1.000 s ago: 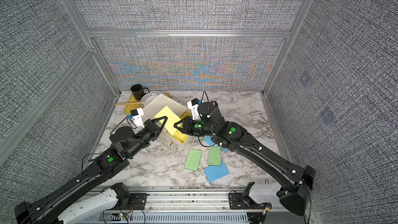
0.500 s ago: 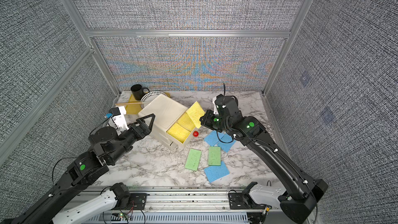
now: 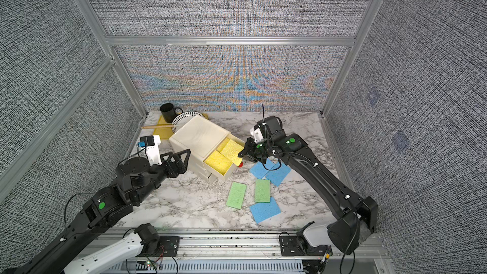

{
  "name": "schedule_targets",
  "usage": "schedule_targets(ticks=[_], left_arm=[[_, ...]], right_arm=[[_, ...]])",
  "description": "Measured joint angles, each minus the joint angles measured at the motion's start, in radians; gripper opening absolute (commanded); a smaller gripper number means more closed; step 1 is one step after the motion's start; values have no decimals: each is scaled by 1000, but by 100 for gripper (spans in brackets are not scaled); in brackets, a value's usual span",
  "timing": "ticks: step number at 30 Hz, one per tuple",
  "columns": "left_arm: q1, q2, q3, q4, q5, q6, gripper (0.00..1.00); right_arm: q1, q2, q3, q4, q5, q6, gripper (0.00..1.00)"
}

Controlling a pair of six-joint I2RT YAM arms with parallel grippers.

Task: Please put the sticky notes in the drawer by color
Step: Place the sponge in the drawer.

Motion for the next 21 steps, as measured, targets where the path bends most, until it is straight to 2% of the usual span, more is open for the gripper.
schedule_targets(ticks=[9, 21], left_arm=[[0, 20, -5, 0, -1, 53, 90], [0, 31, -21, 1, -1, 84, 90]], right_arm=[[-12, 118, 83, 19, -82, 31, 0], [-33, 210, 113, 61, -96, 63, 0]])
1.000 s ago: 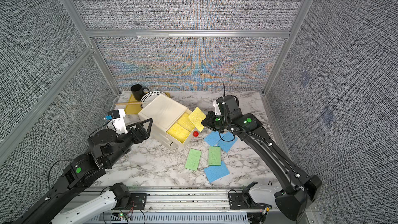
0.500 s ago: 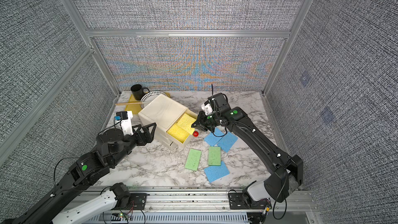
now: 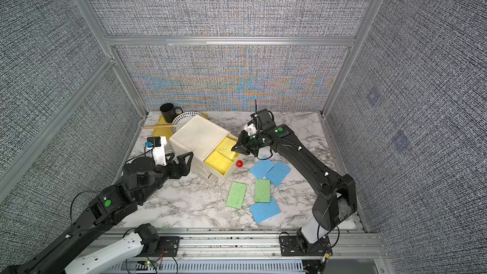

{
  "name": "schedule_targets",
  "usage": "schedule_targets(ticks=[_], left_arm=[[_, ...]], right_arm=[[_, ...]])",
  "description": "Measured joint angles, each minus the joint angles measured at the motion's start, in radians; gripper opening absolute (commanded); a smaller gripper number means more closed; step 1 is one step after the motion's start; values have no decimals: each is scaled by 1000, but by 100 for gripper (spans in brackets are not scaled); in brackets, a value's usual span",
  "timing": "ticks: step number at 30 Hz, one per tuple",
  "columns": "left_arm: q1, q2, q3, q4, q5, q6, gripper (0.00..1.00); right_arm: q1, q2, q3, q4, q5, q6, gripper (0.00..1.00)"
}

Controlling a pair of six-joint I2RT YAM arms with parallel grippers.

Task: Please put the sticky notes in the drawer by color
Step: Place the sponge in the drawer.

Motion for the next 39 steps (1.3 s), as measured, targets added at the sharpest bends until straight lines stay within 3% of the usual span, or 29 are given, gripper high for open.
schedule_targets(ticks=[1, 3, 7, 9, 13, 19, 26, 32, 36, 39], left_arm=[[0, 6, 3, 0, 0, 3, 90], [0, 19, 15, 0, 1, 14, 90], [0, 50, 59, -2, 1, 33, 90], [0, 62, 83, -4, -5, 45, 90], [0, 76, 134, -56, -37, 47, 91], [5, 124, 203, -145, -56, 13, 91], [27, 253, 305, -265, -37, -28, 91], [80, 429, 428, -320, 42, -26, 87], [112, 527, 509, -334, 120, -27, 85], [117, 571, 546, -340, 179, -36, 84]], right_arm=[[0, 5, 0, 9, 0, 5, 2], [0, 23, 8, 18, 2, 13, 26], [-1, 84, 98, -8, 21, -3, 54], [-2, 112, 155, -32, 35, -22, 62], [-2, 174, 309, -157, 88, -99, 66], [1, 185, 391, -326, 198, -210, 67], [9, -8, 184, -383, 325, -254, 59], [8, -233, -167, -253, 367, -222, 39], [8, -241, -281, -120, 358, -203, 39], [7, -207, -311, -2, 349, -204, 32]])
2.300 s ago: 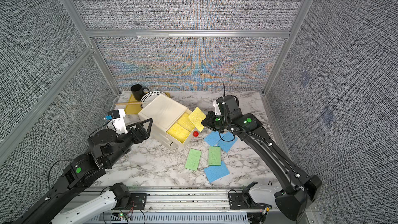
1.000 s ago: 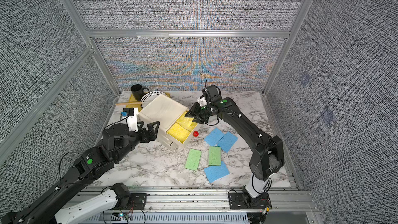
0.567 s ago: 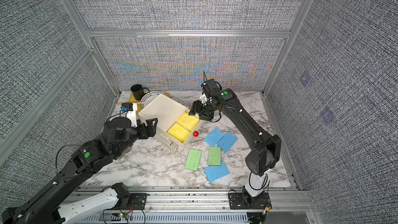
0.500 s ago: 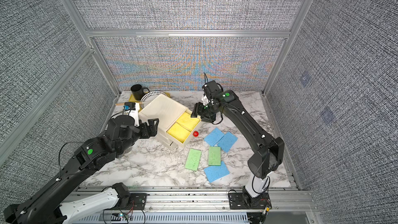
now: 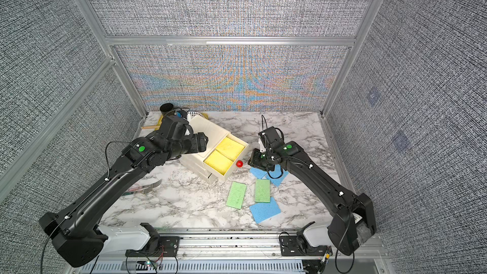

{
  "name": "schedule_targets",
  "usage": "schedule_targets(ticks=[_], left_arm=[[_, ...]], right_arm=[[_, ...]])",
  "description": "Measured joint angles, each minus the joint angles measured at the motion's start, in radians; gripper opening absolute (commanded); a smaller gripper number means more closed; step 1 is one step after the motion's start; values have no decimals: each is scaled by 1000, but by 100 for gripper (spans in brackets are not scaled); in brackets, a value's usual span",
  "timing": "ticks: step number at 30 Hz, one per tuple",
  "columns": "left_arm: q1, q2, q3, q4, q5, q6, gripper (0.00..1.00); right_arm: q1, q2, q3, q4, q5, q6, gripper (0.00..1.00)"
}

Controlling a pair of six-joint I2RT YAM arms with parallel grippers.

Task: Please put the sticky notes in the drawer by color
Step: Place the sponge in the drawer, then close the drawer of the storage box.

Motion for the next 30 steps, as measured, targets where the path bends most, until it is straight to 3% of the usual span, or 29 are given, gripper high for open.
schedule_targets(ticks=[9, 20, 23, 25, 30], left_arm=[[20, 87, -2, 6, 124, -34, 83], [24, 106, -48, 48, 146, -86, 83], [24, 105, -56, 59, 144, -90, 83], [24, 105, -57, 61, 143, -89, 83], [24, 103, -57, 62, 128, -58, 83]], right_arm=[[8, 106, -12, 330, -108, 16, 16], [69, 317, 140, 500, -208, 67, 12], [82, 288, 101, 512, -179, 66, 29], [82, 219, 19, 525, -132, 53, 47], [60, 80, -210, 646, -79, 19, 50]])
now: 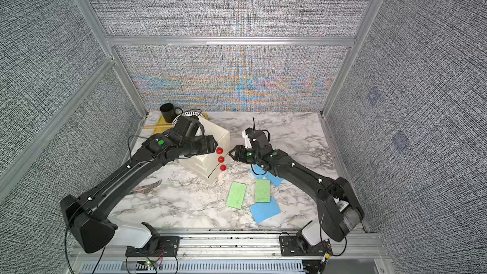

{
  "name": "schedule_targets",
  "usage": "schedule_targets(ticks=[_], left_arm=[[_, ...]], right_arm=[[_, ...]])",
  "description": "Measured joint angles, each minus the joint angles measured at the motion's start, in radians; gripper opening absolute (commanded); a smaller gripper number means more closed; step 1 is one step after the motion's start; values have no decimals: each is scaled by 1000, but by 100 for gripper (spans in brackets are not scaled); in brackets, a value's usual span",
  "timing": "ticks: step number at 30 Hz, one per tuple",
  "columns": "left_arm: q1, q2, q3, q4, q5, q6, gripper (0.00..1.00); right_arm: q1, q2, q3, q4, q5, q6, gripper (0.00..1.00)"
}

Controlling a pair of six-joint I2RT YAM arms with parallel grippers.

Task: Please put the sticky notes in the drawer by color
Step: Close the drawer of the storage box, then open the drawer in the storage box.

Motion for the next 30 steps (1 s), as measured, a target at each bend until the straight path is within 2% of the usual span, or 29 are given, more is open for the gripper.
schedule_targets(ticks=[4, 9, 13, 21, 30], left_arm=[[1, 14, 1, 6, -16, 11, 83], [1, 37, 12, 24, -18, 13, 83], [1, 41, 13, 31, -19, 11, 83], [0, 66, 33, 26, -26, 30, 83], [0, 72, 33, 34, -36, 43, 84]], right_arm=[[-34, -3, -139, 190, -94, 28, 51], [-33, 78, -183, 444, -240, 87, 53], [-33, 154, -200, 560, -314, 144, 53], [-13, 249, -185, 699, -379, 201, 53], [4, 334, -122, 751, -395, 242, 50]])
